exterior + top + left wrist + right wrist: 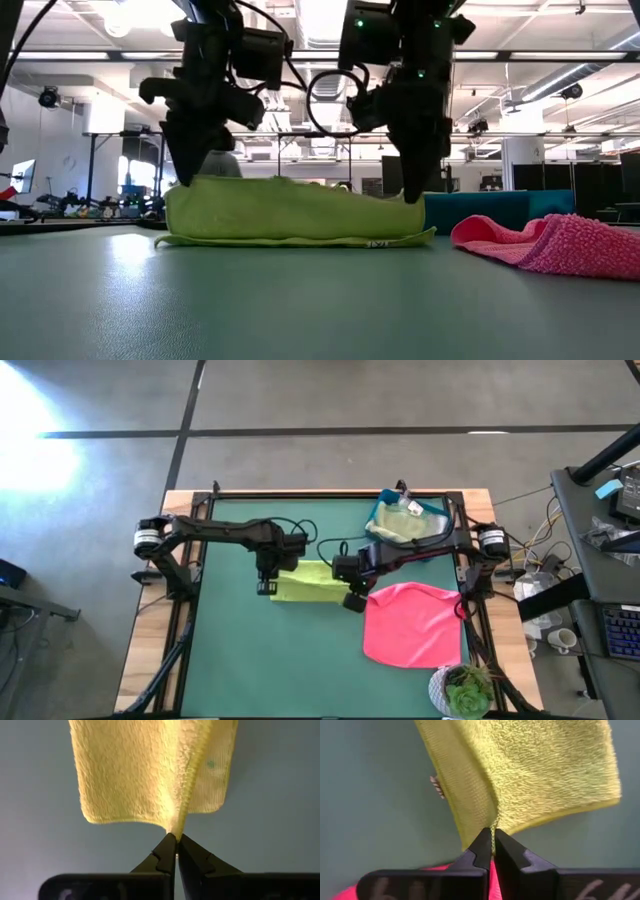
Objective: Fold microfiber towels
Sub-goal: Fold the green microfiber cloth
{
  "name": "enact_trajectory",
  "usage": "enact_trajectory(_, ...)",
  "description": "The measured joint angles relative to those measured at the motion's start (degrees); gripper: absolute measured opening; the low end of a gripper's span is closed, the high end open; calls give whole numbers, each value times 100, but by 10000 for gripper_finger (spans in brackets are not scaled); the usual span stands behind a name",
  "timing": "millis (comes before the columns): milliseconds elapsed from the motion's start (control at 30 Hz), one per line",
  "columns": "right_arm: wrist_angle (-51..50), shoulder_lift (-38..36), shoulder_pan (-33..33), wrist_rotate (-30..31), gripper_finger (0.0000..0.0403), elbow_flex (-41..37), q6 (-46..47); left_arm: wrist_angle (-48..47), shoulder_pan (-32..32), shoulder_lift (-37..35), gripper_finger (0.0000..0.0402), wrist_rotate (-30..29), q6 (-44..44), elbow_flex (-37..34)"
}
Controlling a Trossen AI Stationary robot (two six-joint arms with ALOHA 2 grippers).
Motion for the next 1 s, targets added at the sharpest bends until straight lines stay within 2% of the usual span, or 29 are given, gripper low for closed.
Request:
enact_trajectory(233, 117, 0, 173, 1, 18, -73, 322, 214, -34, 4, 13, 5, 252, 2)
enact_trajectory(533, -12, -1, 191, 7, 91, 14, 455, 259, -42, 4, 94, 6, 259, 2)
enact_trajectory(700, -548, -41, 182, 4, 120, 245, 380, 84, -42, -176, 118, 4, 694, 12)
enact_trajectory(800, -483, -120, 180, 8, 126, 257, 281, 491, 4, -325, 120, 4, 880, 20)
enact_trajectory(1000, -501, -132, 143, 10, 119, 194, 299, 1963, 185, -335, 120, 118, 866, -149)
